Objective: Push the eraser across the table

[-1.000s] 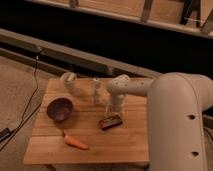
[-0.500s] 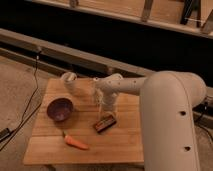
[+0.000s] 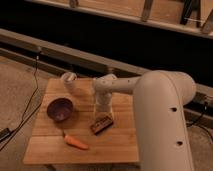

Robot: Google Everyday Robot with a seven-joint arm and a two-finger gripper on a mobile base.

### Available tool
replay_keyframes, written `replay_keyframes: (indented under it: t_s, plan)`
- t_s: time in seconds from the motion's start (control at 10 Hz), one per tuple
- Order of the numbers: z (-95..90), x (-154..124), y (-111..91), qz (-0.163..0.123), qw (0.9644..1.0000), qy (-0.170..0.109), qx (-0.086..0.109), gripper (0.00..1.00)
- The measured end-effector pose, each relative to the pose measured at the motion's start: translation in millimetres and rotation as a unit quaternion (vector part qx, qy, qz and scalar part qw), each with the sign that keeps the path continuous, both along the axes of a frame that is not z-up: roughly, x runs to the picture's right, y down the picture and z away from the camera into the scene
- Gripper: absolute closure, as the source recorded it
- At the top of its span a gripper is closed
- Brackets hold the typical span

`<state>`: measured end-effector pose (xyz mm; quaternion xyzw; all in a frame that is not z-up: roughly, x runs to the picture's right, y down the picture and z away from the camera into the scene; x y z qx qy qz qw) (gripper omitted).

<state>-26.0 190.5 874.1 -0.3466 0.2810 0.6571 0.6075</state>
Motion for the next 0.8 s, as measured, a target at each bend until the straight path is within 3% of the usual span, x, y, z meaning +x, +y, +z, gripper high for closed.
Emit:
replay_keyframes:
  t_s: [0.8]
  plan:
    - [-21.9,-30,23,0.012,0.9991,-0.02,-0.035,0.35]
